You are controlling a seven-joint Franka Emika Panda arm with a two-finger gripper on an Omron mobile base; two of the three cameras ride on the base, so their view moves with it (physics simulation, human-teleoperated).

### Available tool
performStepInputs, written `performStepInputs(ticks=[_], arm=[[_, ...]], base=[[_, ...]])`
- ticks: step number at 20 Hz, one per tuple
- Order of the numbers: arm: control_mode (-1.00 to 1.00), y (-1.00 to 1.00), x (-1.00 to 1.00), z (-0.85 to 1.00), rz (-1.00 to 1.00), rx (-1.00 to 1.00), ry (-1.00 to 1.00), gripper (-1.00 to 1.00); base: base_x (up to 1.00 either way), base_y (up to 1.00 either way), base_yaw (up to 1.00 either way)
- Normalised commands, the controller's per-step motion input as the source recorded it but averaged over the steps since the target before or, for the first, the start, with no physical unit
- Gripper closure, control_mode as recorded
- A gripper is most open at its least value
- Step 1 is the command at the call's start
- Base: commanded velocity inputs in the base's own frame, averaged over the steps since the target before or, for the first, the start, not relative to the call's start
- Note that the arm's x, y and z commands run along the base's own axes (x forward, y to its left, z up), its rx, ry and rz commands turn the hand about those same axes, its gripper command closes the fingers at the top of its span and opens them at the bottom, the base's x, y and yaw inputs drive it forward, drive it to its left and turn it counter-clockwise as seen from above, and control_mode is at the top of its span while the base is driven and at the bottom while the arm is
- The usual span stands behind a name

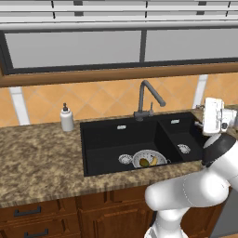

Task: Put the colander in the sink, put the banana, mango in the colander, and turn on the sink faucet and pour water over the colander.

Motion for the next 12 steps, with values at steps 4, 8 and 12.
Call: performStepInputs(ticks=[4,8,12], arm=[[-1.0,0.01,0.22,-0.31,-0.13,0.19,0.01,-1.0],[-1.0,0.05,0.44,-0.03,-0.11,0.01,0.13,-1.0],[-1.0,0.02,0.44,-0.04,-0.15,0.0,0.2,-1.0]], base=[[0.0,0.0,0.0],[0.0,0.0,0.0],[0.0,0.0,0.0]])
